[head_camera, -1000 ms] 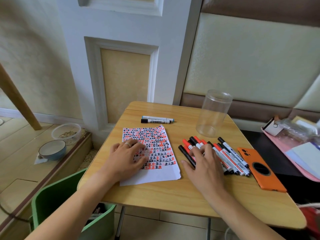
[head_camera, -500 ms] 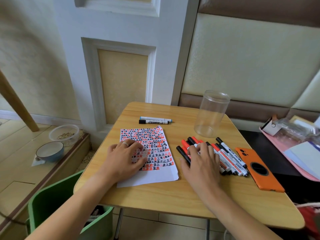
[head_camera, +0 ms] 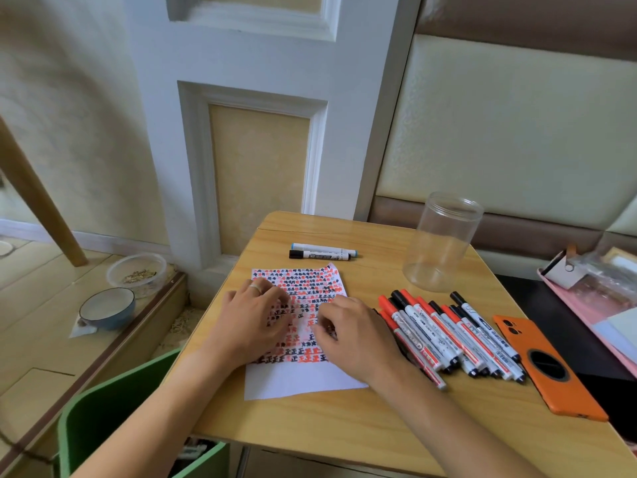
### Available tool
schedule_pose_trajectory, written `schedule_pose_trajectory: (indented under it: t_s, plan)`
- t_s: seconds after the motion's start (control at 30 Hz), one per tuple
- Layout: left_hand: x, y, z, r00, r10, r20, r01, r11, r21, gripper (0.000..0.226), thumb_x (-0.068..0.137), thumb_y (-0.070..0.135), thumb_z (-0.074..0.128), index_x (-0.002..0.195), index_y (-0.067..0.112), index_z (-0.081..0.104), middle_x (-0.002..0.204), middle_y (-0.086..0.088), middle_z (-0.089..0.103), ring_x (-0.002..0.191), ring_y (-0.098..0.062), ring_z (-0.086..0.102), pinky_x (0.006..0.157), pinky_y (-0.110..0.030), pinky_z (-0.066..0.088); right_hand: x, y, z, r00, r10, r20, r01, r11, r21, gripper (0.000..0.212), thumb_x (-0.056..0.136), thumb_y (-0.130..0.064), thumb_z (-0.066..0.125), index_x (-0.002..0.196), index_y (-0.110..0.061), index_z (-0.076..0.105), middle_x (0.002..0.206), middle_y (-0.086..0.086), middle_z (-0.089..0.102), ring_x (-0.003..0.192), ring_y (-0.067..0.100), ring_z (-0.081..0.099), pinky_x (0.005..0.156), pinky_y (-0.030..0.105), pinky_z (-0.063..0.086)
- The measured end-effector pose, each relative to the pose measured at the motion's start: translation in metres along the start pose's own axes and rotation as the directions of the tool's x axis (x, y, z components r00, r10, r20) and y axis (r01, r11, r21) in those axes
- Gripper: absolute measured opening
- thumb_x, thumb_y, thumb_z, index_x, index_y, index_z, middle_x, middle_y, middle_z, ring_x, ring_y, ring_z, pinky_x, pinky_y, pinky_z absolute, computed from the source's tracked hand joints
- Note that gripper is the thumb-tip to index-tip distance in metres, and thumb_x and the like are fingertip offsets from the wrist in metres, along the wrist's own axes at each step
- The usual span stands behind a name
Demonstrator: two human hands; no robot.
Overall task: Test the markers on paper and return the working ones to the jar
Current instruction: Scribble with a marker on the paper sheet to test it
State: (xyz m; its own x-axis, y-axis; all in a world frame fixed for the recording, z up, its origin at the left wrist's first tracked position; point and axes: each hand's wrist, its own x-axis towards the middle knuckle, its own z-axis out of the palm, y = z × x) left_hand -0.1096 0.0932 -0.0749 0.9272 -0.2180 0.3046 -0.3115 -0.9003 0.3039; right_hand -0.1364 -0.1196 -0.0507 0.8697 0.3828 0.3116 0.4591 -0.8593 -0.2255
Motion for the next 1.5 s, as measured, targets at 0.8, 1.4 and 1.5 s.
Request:
schedule_pose_trajectory:
  t_s: [0.8,1.4,1.5]
  plan:
    - [0.008,-0.002,-0.008,0.999,-0.02,0.035,0.022,0.998,-0.058,0.034,0.096,0.059,0.049,0.125,0.042,0.051,0.139,0.01,0.045,0.13,-0.012,0.039,0.111,-0.039,0.024,0.17,0.045,0.03,0.997,0.078,-0.017,-0.079,0.968,-0.238,0.02,0.098,-0.015,0.061,0.114,-0.017,0.074,0.106,0.002,0.067,0.101,0.02,0.056,0.084,0.034,0.049]
    - [-0.011,0.023,-0.023,0.959,0.28,-0.049,-0.276,0.87,-0.408,0.04,0.105,0.053,0.029,0.096,0.025,0.056,0.074,0.009,0.056,0.069,-0.012,0.051,0.065,-0.043,0.043,0.005,-0.016,-0.025,0.927,-0.297,-0.228,0.26,0.949,-0.178,0.018,0.091,-0.027,0.052,0.1,-0.016,0.064,0.078,-0.003,0.056,0.07,0.019,0.052,0.059,0.033,0.044]
    - [-0.02,0.032,-0.022,0.953,0.302,0.024,-0.251,0.831,-0.496,0.04,0.107,0.049,0.032,0.084,0.025,0.053,0.07,0.008,0.054,0.066,-0.011,0.05,0.063,-0.032,0.039,-0.018,-0.013,-0.025,0.94,-0.275,-0.202,0.252,0.959,-0.132,0.015,0.095,-0.033,0.057,0.095,-0.019,0.063,0.077,-0.005,0.054,0.071,0.017,0.053,0.059,0.031,0.041]
